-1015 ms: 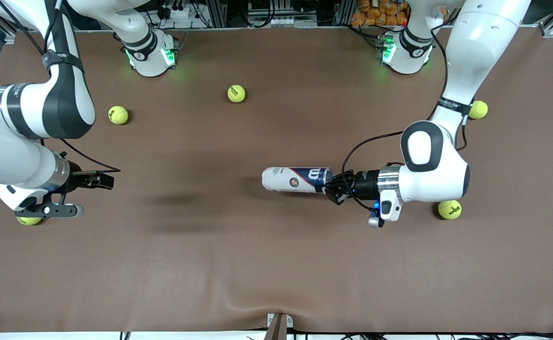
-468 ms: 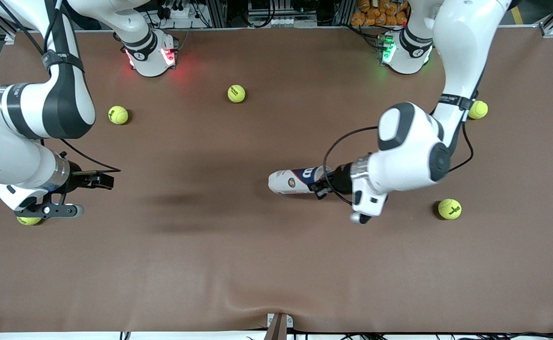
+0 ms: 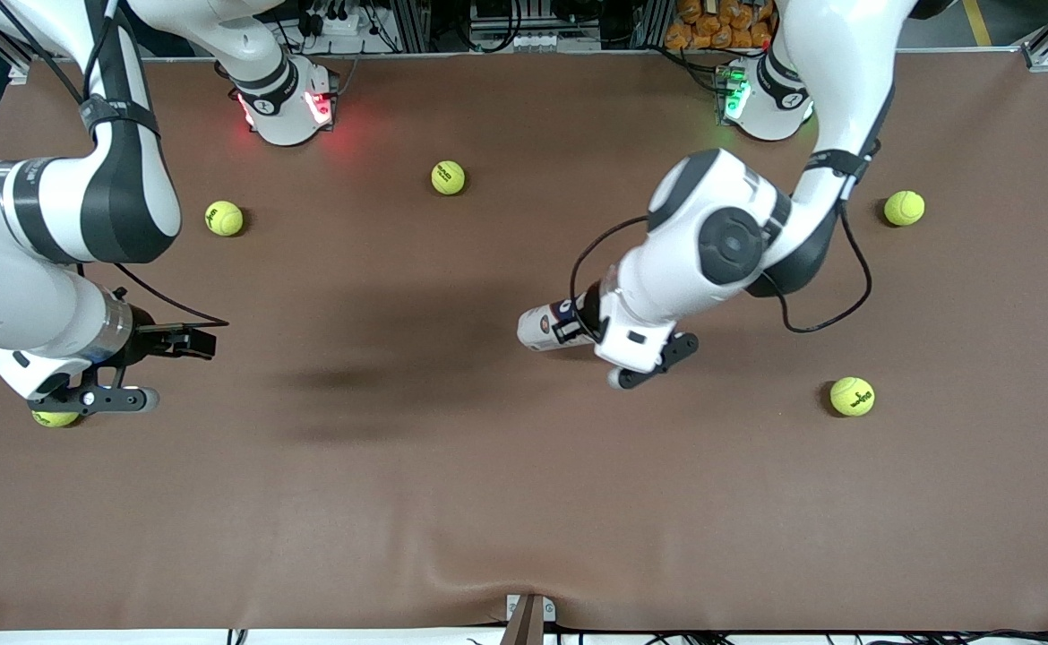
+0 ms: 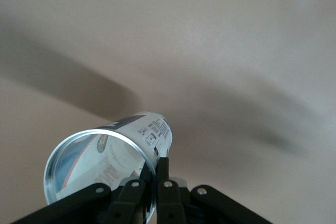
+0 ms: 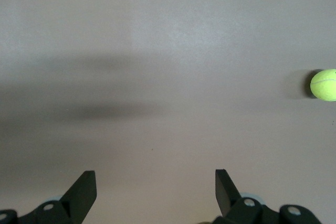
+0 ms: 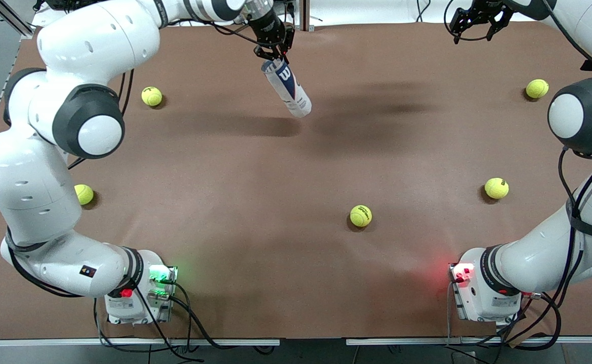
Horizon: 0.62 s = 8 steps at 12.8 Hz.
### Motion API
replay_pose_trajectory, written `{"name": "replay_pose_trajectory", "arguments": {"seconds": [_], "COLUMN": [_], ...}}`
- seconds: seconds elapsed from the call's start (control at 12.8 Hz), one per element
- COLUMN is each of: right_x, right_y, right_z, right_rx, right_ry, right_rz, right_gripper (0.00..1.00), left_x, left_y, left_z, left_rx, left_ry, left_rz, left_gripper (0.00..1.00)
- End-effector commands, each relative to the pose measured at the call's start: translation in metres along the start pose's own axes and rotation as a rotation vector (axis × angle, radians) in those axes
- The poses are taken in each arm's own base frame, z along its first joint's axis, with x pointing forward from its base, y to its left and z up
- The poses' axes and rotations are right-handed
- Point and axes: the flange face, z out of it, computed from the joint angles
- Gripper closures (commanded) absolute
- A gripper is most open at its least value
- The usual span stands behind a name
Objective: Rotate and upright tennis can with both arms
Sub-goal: 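Rotate the held can upright with the left gripper over mid-table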
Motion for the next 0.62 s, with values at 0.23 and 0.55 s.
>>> {"name": "replay_pose_trajectory", "arguments": {"seconds": [0.23,0.55], "right_x": [-0.044,-0.044], "right_y": [0.051,0.05], "right_z": [0.0,0.0], "right_rx": [0.094,0.094], "right_ry": [-0.014,-0.014], "right_rz": [-0.117,-0.118], "right_gripper": [0.0,0.0], "left_x": [-0.058,-0.101], "left_y": [0.019,0.028], "left_z": [0.006,0.029], "left_rx": [0.164,0.299], "left_ry": [0.192,0.33], "left_rz": [0.094,0.207], "left_gripper": [1.0,1.0]}}
